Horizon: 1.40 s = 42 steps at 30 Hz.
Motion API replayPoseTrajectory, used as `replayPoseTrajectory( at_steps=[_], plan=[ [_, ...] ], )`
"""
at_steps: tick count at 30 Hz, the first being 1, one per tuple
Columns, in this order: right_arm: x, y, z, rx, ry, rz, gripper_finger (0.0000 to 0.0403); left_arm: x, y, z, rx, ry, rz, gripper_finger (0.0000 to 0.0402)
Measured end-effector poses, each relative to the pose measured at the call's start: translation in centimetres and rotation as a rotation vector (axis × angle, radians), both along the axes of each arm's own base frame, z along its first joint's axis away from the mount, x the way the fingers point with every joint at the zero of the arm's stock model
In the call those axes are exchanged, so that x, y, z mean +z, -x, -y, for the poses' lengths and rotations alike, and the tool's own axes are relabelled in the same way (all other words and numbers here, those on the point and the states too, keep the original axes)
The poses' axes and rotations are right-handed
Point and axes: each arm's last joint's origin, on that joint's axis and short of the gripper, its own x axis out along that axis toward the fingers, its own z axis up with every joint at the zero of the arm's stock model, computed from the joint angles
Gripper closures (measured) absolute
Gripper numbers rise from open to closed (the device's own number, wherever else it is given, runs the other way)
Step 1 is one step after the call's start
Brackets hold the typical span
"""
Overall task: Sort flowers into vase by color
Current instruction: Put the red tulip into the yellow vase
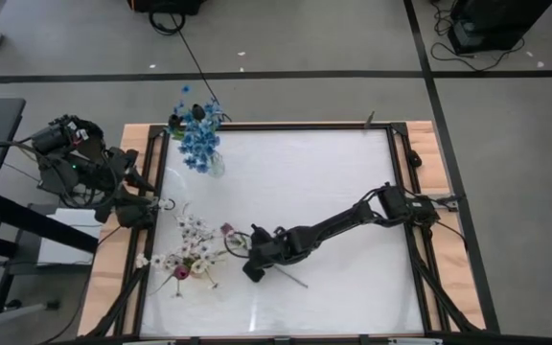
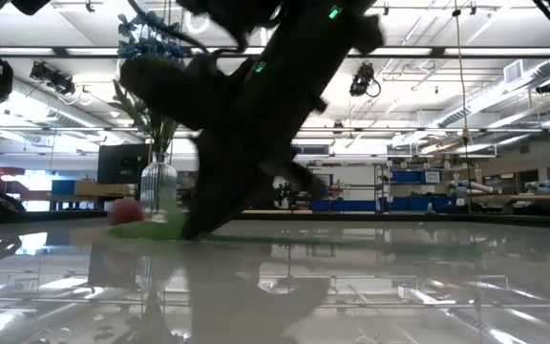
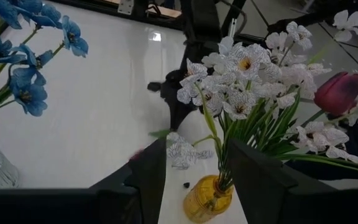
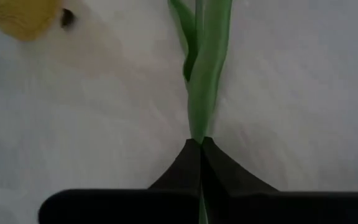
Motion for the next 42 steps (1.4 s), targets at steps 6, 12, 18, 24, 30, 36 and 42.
replayPoseTrajectory(
  at_steps=[6, 12, 18, 24, 30, 36, 42],
  plan=[
    [4.6, 2.4, -1.3, -0.224, 0.06, 0.049, 0.0396, 0.0, 0.0, 0.0, -0.006, 0.003, -0.004, 0.0225],
    [8.8, 5.1, -3.3, -0.317, 0.168, 0.161, 0.0399, 0.3, -0.1, 0.2, 0.009, 0.033, 0.025, 0.0225],
    [11.5, 6.4, -4.5, -0.324, 0.272, 0.284, 0.04, 1.9, -0.9, 1.4, 0.013, 0.144, 0.132, 0.0225],
    [14.0, 6.5, -4.6, -0.269, 0.337, 0.386, 0.04, 3.8, -2.7, 4.2, -0.014, 0.121, 0.264, 0.0225],
    [17.9, 7.3, -4.5, -0.252, 0.48, 0.52, 0.04, 5.0, -4.8, 7.3, 0.069, 0.031, 0.372, 0.0225],
    [22.1, 8.5, -3.8, -0.135, 0.603, 0.588, 0.04, 5.6, -6.9, 9.6, 0.253, -0.012, 0.43, 0.0225],
    [26.1, 9.2, -2.6, 0.032, 0.654, 0.711, 0.04, 5.0, -10.2, 11.7, 0.369, -0.051, 0.426, 0.0225]
  ],
)
